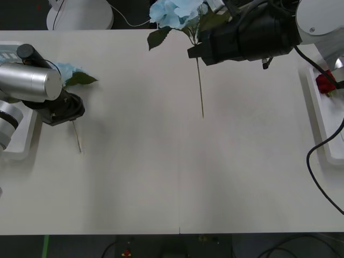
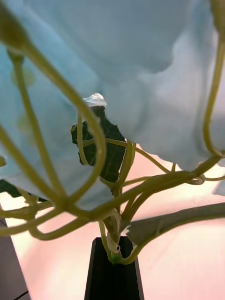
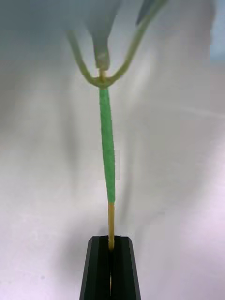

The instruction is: Put the red flowers into the right box and the blue flowers into the left box

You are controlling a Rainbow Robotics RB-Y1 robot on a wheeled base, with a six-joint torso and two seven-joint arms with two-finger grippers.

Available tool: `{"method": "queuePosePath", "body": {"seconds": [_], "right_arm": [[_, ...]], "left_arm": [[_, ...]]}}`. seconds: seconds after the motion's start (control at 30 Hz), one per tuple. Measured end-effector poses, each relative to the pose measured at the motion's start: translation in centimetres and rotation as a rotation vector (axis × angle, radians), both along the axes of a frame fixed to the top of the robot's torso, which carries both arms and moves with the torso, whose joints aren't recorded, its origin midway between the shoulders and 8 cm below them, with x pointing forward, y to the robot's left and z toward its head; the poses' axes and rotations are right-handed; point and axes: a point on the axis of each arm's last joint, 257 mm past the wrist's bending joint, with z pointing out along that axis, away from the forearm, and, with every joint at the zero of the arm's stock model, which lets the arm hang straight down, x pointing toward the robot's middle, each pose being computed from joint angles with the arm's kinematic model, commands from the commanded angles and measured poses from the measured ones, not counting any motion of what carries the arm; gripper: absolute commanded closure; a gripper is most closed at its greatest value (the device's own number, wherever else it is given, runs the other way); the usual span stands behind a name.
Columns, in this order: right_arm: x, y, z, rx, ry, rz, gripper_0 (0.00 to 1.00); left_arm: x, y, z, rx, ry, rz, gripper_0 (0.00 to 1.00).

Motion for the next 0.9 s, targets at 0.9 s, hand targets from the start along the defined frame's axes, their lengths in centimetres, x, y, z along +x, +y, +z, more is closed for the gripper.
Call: {"method": "queuePosePath", "body": {"seconds": [0.9], "right_arm": [[-3.6, 15.0, 4.5, 0.261, -0.156, 0.161, 1.00]], "left_arm": [[-2.4, 24.3, 21.1, 0.453, -0.223, -0.090, 1.00]]}}
